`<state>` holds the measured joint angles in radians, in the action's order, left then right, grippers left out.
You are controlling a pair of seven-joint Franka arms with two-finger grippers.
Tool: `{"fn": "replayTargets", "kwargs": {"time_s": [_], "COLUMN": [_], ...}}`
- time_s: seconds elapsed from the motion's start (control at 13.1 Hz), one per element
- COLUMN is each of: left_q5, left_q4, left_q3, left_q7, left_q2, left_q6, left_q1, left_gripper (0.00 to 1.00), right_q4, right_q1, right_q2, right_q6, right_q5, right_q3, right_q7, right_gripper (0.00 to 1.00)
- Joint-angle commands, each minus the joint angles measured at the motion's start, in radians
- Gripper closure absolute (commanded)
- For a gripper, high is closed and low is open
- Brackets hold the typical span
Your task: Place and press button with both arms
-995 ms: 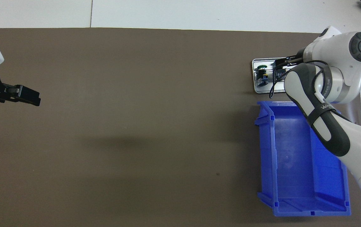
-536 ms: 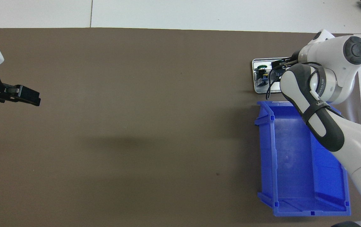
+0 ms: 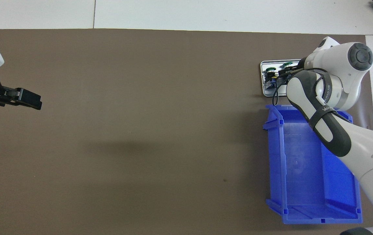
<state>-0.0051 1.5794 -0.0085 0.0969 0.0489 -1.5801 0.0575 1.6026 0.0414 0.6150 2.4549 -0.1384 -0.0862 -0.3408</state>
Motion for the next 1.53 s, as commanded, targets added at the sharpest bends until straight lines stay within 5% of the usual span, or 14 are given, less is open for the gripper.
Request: {"fn": "replayTargets", "kwargs": {"time_s": [0.0, 0.08, 0.15, 0.23, 0.54, 0.84, 1.22, 1.45], "left_q5": [-0.01, -0.01, -0.01, -0.01, -0.01, -0.01, -0.01, -0.01], "left_q4": [0.036, 0.036, 0.036, 0.036, 0.036, 0.036, 0.036, 0.036], "left_q3": [-0.004, -0.004, -0.004, -0.004, -0.004, -0.004, -0.004, -0.004], "left_q7": [0.001, 0.001, 0.001, 0.001, 0.001, 0.001, 0.001, 0.001], "left_q2": [-0.032, -0.032, -0.032, -0.032, -0.032, -0.032, -0.032, -0.032], "left_q6": [-0.001, -0.001, -0.001, -0.001, -0.001, -0.003, -0.003, -0.001], "left_q1": [-0.008, -0.008, -0.008, -0.008, -0.008, -0.008, -0.008, -0.008], "left_gripper": [0.0, 0.0, 0.0, 0.0, 0.0, 0.0, 0.0, 0.0], "right_q4": [0.046, 0.051, 0.05, 0.048, -0.07, -0.144, -0.286, -0.286], "right_q1": [-0.014, -0.014, -0.014, -0.015, -0.02, 0.017, 0.156, 0.268], "right_q2": [-0.009, -0.012, -0.014, -0.014, -0.018, -0.081, -0.135, -0.143], "right_q6": [0.033, 0.029, 0.023, 0.021, -0.116, -0.207, -0.502, -0.502], "right_q5": [-0.029, -0.029, -0.029, -0.029, -0.029, 0.037, 0.117, 0.141], "right_q3": [0.014, 0.014, 0.014, 0.014, 0.013, -0.003, -0.004, 0.005], "right_q7": [-0.043, -0.044, -0.041, -0.04, -0.006, 0.257, 0.878, 1.41], "right_gripper": [0.39, 0.6, 0.95, 1.0, 1.0, 1.0, 1.0, 1.0]}}
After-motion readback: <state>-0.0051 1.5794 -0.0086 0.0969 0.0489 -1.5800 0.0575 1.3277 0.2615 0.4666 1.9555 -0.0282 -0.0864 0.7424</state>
